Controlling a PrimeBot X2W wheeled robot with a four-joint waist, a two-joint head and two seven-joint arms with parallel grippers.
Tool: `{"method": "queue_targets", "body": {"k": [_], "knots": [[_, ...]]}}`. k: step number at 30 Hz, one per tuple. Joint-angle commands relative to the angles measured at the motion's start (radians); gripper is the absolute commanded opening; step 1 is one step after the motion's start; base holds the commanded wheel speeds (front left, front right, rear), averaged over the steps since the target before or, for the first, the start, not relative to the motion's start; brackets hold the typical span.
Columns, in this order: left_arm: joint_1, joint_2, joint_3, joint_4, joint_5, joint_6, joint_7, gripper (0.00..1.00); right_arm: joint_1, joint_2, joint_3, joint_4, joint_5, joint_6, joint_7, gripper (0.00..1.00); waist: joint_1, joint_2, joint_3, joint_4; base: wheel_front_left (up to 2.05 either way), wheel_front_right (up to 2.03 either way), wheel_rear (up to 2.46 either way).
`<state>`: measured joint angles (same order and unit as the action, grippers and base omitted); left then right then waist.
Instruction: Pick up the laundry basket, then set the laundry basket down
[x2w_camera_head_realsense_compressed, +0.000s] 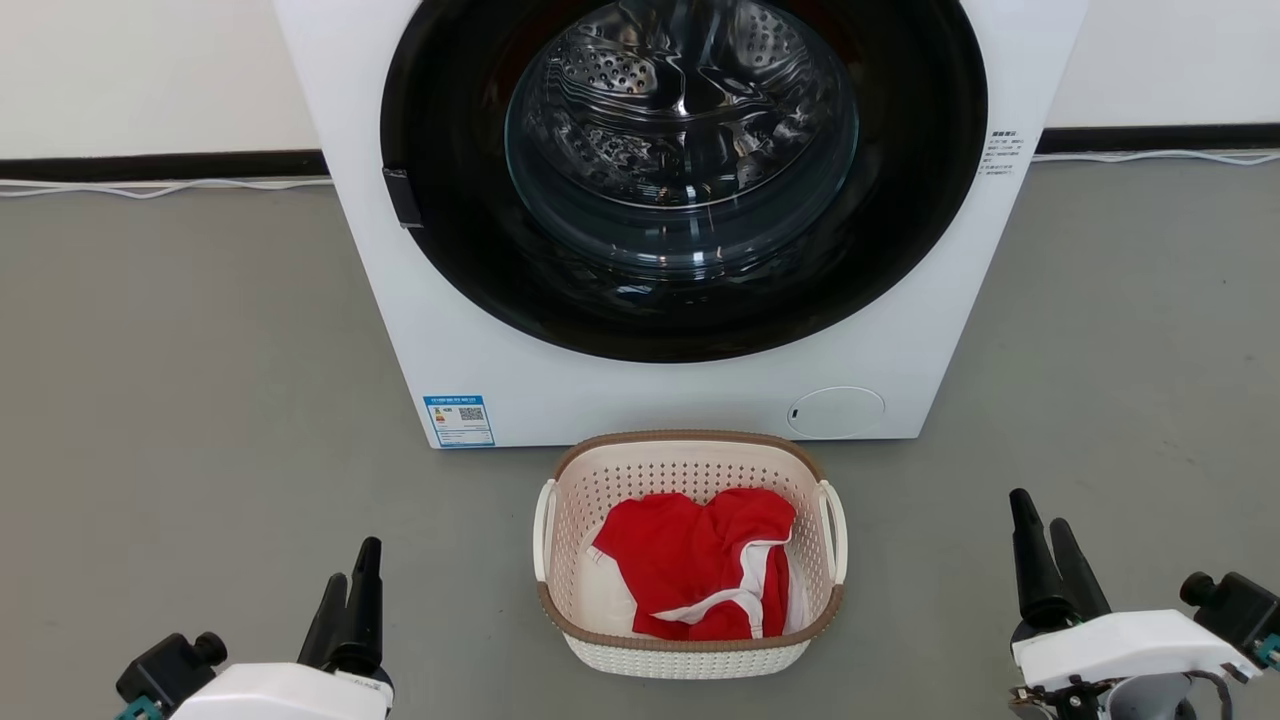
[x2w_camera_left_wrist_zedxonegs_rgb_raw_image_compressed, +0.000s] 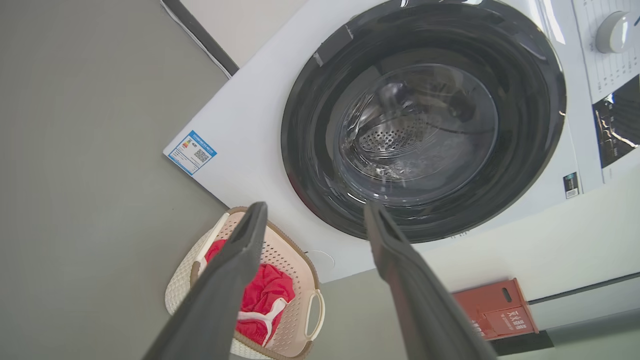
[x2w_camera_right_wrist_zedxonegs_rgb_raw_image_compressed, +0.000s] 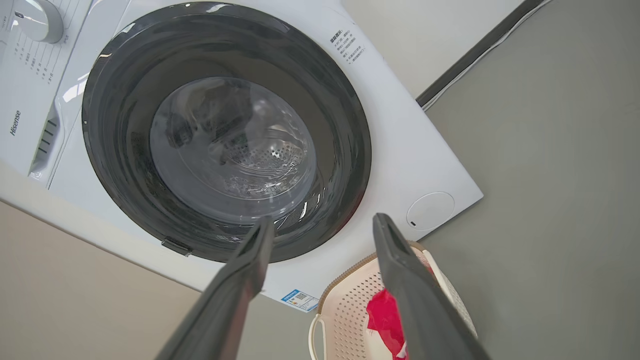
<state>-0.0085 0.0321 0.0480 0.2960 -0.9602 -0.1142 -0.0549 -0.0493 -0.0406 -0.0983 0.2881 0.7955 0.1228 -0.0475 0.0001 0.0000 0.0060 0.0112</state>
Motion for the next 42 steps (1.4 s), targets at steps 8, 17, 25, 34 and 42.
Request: {"method": "queue_targets", "body": {"k": [8,17,25,34,42], "knots": [[-0.041,0.010,0.002,-0.044,0.118,0.014,-0.031,1.00,-0.059,-0.010,0.014,-0.035,-0.125,0.004,-0.040,1.00,-0.0001,0.0000,-0.001,0.002,0.00,0.00,0.00],[-0.039,0.011,-0.006,-0.056,0.243,0.024,-0.058,1.00,-0.063,-0.009,0.015,-0.010,-0.252,0.005,-0.067,1.00,-0.0001,0.0000,0.000,0.006,0.00,0.00,0.00],[-0.034,0.013,-0.009,-0.073,0.364,0.040,-0.085,1.00,-0.066,-0.009,0.019,0.033,-0.379,0.005,-0.093,1.00,-0.0001,0.0000,0.000,0.010,0.00,0.00,0.00],[-0.035,0.014,-0.014,-0.089,0.484,0.043,-0.112,1.00,-0.069,-0.008,0.031,0.063,-0.492,0.006,-0.120,1.00,-0.0001,0.0000,0.004,0.008,0.00,0.00,0.00],[-0.031,0.015,-0.021,-0.093,0.586,0.042,-0.135,1.00,-0.068,-0.009,0.036,0.080,-0.586,0.006,-0.144,1.00,-0.0001,0.0000,0.004,0.005,0.00,0.00,0.00]]}}
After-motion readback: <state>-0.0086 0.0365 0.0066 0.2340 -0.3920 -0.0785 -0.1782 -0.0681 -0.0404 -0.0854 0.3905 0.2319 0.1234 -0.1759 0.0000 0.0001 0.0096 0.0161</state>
